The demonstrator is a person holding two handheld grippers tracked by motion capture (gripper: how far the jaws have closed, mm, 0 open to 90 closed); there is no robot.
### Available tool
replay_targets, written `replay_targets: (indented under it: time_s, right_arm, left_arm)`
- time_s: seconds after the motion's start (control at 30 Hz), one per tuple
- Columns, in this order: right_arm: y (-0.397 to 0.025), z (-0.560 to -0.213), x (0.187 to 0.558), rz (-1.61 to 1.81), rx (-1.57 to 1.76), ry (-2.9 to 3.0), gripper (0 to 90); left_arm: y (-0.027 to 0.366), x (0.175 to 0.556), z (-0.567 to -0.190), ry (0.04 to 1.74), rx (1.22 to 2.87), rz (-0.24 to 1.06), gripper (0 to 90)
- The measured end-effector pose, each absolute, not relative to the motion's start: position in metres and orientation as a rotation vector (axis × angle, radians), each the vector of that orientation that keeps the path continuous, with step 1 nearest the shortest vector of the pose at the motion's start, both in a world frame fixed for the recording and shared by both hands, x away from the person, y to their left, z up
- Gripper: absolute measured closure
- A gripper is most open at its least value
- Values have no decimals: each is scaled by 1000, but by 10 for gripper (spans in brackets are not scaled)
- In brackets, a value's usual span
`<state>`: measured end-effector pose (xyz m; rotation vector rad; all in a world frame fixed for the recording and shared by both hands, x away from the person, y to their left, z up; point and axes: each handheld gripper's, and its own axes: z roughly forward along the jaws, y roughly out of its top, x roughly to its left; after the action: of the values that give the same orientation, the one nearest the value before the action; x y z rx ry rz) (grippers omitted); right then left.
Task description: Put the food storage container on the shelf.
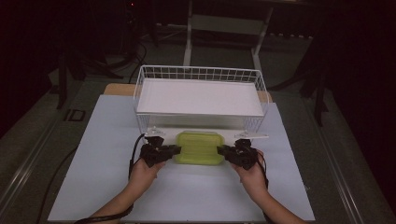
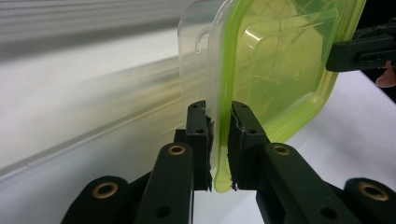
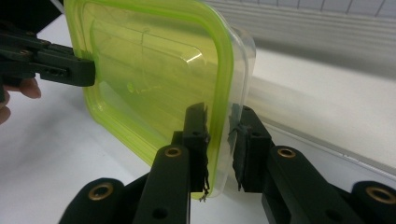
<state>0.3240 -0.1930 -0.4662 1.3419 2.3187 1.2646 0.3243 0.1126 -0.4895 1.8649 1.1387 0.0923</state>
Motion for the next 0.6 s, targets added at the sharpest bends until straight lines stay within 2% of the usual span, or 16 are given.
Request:
replay_targets:
  time_s: [0.6]
  right_arm:
    - [-187,-480,354,1241,1350,2253,765]
  left_arm:
    - [113,355,-505,1195,1800,96,796]
